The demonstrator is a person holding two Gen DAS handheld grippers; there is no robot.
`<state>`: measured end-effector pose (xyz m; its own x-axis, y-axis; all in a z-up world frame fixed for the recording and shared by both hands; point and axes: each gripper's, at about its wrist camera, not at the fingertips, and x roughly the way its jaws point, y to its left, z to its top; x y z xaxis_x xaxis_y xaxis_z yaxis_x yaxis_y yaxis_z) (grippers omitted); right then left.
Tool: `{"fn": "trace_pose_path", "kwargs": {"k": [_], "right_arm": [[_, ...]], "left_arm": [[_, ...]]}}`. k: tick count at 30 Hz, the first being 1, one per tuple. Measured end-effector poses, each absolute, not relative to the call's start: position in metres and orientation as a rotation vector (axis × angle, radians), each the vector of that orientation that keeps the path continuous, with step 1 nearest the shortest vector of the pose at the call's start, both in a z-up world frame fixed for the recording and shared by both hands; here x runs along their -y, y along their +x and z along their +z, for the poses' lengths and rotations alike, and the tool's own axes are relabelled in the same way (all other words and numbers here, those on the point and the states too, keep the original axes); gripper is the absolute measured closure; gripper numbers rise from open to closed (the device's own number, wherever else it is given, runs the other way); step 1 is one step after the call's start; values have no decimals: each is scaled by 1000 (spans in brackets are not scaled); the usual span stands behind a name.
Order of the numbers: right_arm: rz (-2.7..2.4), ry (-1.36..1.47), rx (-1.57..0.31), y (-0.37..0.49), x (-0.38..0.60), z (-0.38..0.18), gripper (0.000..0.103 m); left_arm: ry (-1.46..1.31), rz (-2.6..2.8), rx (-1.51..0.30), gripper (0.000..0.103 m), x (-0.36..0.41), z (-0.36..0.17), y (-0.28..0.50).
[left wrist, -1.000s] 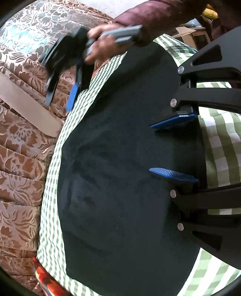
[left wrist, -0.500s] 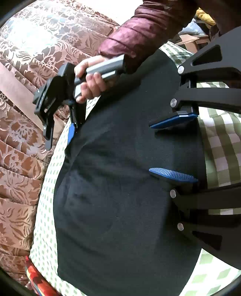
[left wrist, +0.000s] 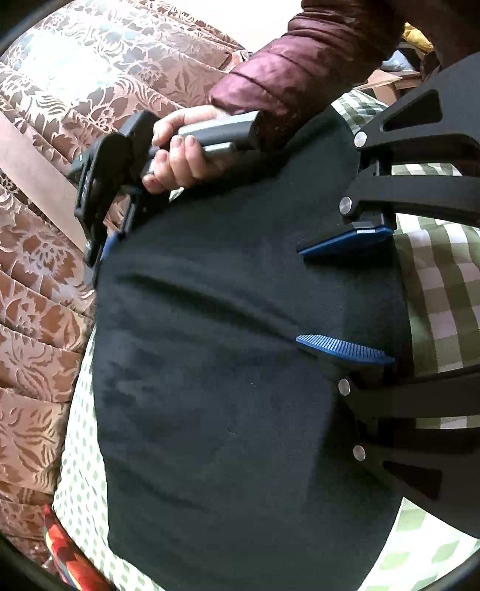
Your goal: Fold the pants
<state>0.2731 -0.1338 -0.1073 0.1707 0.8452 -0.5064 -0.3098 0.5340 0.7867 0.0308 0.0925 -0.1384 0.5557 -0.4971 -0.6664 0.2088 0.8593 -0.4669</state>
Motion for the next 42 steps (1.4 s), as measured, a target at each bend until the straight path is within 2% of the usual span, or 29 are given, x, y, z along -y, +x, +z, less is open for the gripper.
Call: {"fn": "trace_pose_path", "kwargs": {"k": [2, 4, 7, 8, 9, 10, 11, 17, 20, 21, 22, 24, 25, 26, 27, 30, 33, 36, 42], "right_arm": [[811, 474, -1193, 280, 122, -133, 96], [809, 535, -1221, 284, 124, -144, 97], [816, 551, -1200, 280, 131, -133, 91], [819, 551, -1186, 277, 135, -126, 87], [823, 554, -1173, 272, 138, -119, 68], [795, 547, -1138, 268, 145, -109, 54], [784, 573, -1101, 264, 156, -101, 48], [853, 563, -1050, 230, 174, -68, 71], [859, 414, -1097, 202, 144, -75, 71], [793, 366, -1119, 201, 140, -84, 70], [720, 335, -1141, 205, 138, -95, 70], [636, 331, -1169, 214, 137, -117, 83], [633, 367, -1153, 216, 141, -121, 83], [635, 397, -1146, 216, 144, -119, 78], [646, 417, -1138, 215, 148, -117, 66], [665, 398, -1085, 198, 152, -97, 54], [717, 376, -1059, 174, 145, -83, 53], [777, 344, -1041, 143, 142, -74, 50], [799, 318, -1066, 94, 139, -84, 45]], "left_arm": [[-350, -415, -905, 60, -91, -139, 34], [-346, -404, -905, 60, -90, -139, 34], [-357, -391, -901, 60, -90, -139, 34], [-367, -388, -897, 60, -91, -139, 33], [-373, -388, -896, 60, -91, -138, 32], [-386, -389, -893, 60, -93, -136, 32], [-402, -389, -890, 60, -95, -134, 31], [-543, -320, -833, 60, -134, -120, 19], [-608, -245, -794, 60, -167, -112, 6], [-620, -210, -782, 59, -178, -109, 2], [-636, -161, -764, 50, -194, -107, -6], [-678, -80, -739, 47, -219, -104, -18], [-707, -35, -729, 47, -235, -103, -24], [-728, 7, -716, 47, -248, -101, -32], [-742, 51, -705, 47, -261, -99, -38], [-816, 137, -677, 38, -298, -99, -56], [-913, 155, -644, 37, -321, -102, -66], [-994, 123, -640, 29, -330, -109, -62], [-1038, 132, -710, 29, -328, -132, -35]]}}
